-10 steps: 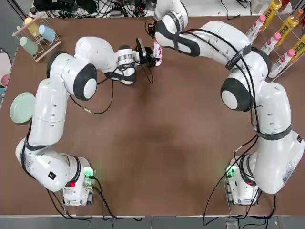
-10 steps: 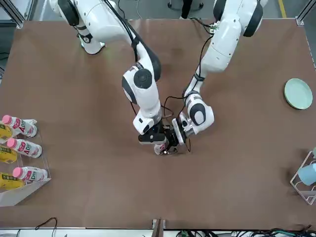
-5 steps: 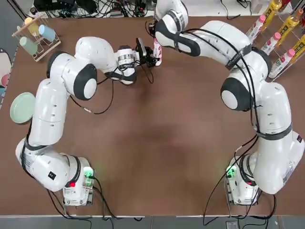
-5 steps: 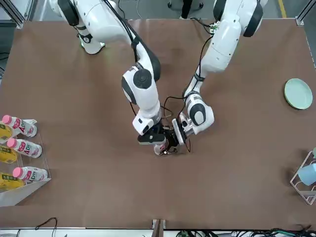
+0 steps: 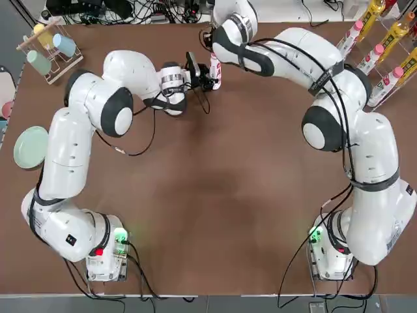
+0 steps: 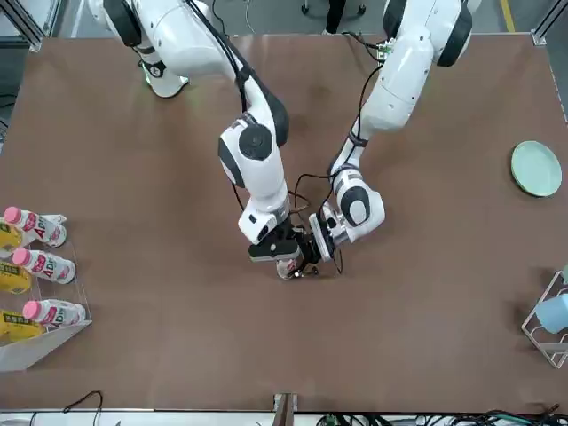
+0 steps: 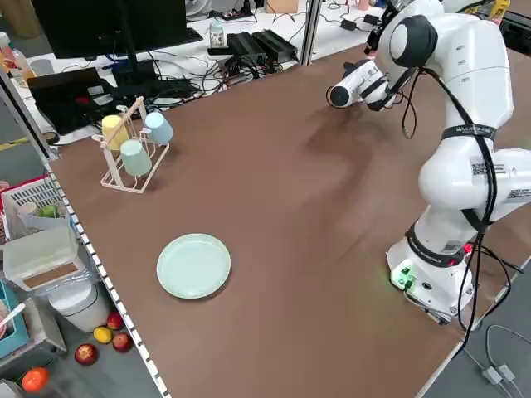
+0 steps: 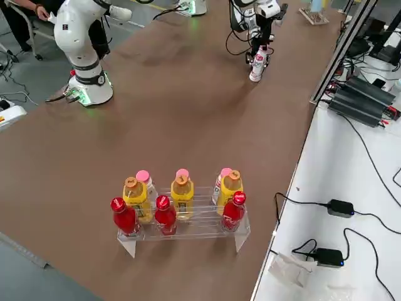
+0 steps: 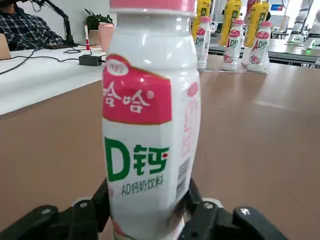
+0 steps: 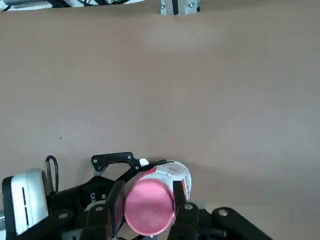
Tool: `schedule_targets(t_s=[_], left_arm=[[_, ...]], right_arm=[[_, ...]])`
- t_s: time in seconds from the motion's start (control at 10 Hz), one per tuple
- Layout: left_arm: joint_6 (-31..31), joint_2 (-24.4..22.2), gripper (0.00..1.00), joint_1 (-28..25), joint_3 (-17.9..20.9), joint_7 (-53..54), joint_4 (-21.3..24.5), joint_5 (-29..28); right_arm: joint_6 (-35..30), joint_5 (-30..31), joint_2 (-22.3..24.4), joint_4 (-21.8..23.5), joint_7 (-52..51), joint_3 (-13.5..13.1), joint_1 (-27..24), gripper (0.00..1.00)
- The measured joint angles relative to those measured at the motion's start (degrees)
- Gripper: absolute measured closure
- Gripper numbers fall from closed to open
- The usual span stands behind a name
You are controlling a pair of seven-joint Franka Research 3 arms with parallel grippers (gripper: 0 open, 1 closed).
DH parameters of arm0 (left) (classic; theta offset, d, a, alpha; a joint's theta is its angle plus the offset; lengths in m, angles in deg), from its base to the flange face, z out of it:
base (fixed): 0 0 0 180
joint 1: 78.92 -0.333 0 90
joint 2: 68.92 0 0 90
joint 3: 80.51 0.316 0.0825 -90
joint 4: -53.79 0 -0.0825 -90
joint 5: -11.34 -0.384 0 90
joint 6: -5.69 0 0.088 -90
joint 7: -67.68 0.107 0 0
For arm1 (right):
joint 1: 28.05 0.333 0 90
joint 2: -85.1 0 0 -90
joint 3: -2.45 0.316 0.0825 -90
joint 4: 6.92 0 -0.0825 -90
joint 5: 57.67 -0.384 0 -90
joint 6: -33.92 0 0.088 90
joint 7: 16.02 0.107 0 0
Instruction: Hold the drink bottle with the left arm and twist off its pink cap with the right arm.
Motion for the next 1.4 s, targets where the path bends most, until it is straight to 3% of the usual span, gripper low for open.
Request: schedule_targets(t_s=[1.4], left_arm=[[0.0,0.1,0.39,0.1,0.0,0.0,-0.2,0.0]], right_arm=[[0.8,-0.1,0.0,0.4,-25.2,0.3,0.0,0.57]])
